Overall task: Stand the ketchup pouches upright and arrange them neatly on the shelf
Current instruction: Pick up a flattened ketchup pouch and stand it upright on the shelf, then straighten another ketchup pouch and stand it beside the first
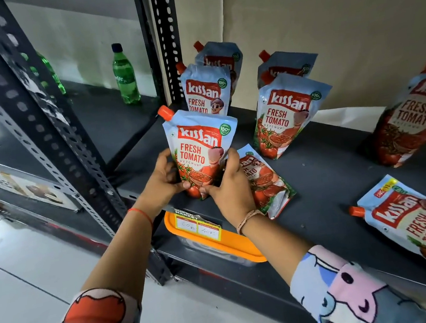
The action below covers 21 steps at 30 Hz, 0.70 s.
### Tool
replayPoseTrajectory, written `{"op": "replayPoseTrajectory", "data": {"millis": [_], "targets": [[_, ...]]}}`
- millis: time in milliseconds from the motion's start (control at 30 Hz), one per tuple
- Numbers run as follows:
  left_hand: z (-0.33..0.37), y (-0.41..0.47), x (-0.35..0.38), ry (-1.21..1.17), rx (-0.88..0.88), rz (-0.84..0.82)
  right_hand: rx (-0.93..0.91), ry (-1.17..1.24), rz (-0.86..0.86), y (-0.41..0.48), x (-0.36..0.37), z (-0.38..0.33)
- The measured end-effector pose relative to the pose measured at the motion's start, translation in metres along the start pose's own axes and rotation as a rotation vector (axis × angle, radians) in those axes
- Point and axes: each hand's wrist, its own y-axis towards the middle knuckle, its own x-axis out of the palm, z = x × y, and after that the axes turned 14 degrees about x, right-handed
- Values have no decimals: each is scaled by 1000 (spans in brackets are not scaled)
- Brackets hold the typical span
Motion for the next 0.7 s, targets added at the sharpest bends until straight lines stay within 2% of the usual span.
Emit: {"op": "replayPoseTrajectory", "data": {"millis": [300,367,433,467,500,533,600,633,700], "targets": [[3,-12,-2,49,-56,0,78,15,-48,-13,-21,-14],[8,-30,2,107,-17,195,20,-33,55,-14,-50,-19],[17,-53,16,221,72,535,5,-112,160,-7,-88,-12],[24,-64,29,243,111,655,66,-176,124,1,-106,-7],[30,-70,43,229,123,680,175,-228,16,11,-118,1],[36,-75,61,180,95,622,297,-248,-137,18,-126,8],[44,-73,96,-8,-62,431,531,-101,-407,28,-126,23],[44,-67,109,-101,-162,381,616,-2,-481,31,-122,30],[42,-54,128,-214,-315,373,644,117,-545,30,-114,40]]}}
